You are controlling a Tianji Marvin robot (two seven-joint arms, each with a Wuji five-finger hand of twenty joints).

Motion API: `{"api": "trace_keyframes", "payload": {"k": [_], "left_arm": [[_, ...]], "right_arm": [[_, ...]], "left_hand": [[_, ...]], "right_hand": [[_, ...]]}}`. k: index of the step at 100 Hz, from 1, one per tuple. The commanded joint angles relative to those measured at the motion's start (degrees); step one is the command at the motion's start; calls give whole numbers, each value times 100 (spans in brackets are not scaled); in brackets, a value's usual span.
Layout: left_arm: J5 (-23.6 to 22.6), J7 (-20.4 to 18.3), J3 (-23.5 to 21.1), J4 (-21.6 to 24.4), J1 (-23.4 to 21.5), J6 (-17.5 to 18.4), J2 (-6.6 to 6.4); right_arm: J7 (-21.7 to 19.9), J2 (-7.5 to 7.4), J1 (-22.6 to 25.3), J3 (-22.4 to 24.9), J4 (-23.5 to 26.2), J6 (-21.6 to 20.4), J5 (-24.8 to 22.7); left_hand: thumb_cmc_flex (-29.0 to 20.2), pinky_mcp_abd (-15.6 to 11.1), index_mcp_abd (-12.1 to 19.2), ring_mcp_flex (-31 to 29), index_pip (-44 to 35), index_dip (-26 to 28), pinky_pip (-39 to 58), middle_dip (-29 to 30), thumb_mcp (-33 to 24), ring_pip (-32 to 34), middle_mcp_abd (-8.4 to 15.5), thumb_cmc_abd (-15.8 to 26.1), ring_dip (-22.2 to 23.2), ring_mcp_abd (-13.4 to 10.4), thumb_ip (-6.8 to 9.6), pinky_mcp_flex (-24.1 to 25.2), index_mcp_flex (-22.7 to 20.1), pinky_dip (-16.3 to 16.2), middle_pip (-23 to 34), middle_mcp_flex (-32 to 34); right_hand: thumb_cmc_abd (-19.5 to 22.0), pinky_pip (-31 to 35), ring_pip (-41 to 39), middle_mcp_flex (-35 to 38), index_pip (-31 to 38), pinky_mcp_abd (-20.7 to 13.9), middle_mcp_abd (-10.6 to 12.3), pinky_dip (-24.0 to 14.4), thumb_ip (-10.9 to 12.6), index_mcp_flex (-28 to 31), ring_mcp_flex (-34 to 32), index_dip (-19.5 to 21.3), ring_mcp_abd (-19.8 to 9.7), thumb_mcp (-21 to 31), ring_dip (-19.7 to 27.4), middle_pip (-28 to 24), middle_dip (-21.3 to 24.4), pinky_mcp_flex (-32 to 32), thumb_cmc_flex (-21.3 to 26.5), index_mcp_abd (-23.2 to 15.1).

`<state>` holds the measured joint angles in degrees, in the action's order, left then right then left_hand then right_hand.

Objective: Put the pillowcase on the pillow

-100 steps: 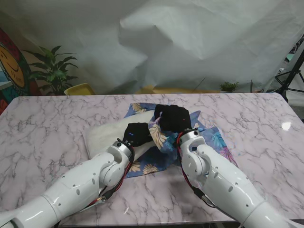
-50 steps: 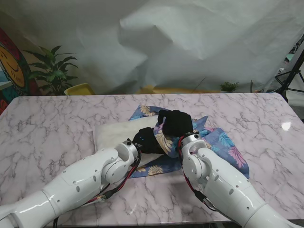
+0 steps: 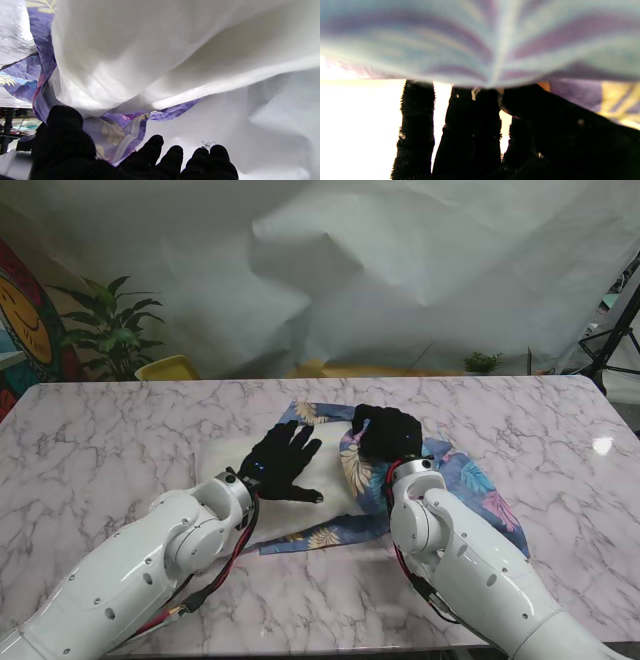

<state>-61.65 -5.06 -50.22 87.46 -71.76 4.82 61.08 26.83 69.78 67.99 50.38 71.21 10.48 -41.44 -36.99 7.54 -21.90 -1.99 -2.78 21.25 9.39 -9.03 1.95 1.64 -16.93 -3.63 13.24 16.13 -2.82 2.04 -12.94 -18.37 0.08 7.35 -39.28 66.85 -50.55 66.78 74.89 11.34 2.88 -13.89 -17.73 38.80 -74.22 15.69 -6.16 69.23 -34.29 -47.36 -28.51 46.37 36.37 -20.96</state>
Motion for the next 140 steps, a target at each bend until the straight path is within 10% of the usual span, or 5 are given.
{"api": "trace_keyframes", "payload": {"k": [1,29,79,130,140], "left_arm": [[126,-308,-191,227,-169,151,-159],[455,-1888,-1016,777,-749,714,-376],[711,21,648,-1290,506,205,-122],[1868,1587,1512,-3018,1127,653,419],[1866,1486,1547,-3022,1163,643,401]], "right_arm": [[-30,-12,47,45,-12,72,22],[-22,15,27,109,-64,151,128],[14,7,193,48,287,127,21],[-116,-42,332,78,485,90,-28],[-145,-49,350,91,512,89,-27]], "left_hand": [[227,131,37,180,37,54,-320,84,-38,-197,-115,220,-124,92,151,122,52,-27,-109,-263],[897,393,46,303,602,-2208,-980,843,87,-366,-369,321,-1247,344,-38,153,503,763,-238,-366],[147,1139,55,337,591,-2232,-922,845,-108,-345,-515,-571,-1229,738,121,235,506,959,-238,-373],[-3607,-13,822,-3199,478,-2069,4697,-2797,-1933,4481,659,-1132,3793,-1050,15,-2169,487,-822,2898,1157],[-3696,-263,970,-2918,-1070,-955,5063,-5207,-1918,5698,1015,-595,4746,-1653,-63,-2338,-1879,-1032,4050,1169]], "right_hand": [[110,70,-152,93,250,2,50,66,51,-6,-184,-44,-202,29,-24,-320,-23,-23,139,103],[107,68,-162,95,251,44,42,74,50,2,-182,-41,-195,30,-23,-330,-17,-52,144,111],[113,78,-179,94,250,144,37,78,50,4,-184,-41,-194,29,-27,-338,-21,-72,145,108],[135,93,-198,81,249,215,29,83,51,4,-181,-40,-184,16,-27,-351,-39,-64,152,116],[141,93,-202,72,248,223,35,84,52,4,-183,-40,-181,14,-28,-355,-45,-65,156,116]]}}
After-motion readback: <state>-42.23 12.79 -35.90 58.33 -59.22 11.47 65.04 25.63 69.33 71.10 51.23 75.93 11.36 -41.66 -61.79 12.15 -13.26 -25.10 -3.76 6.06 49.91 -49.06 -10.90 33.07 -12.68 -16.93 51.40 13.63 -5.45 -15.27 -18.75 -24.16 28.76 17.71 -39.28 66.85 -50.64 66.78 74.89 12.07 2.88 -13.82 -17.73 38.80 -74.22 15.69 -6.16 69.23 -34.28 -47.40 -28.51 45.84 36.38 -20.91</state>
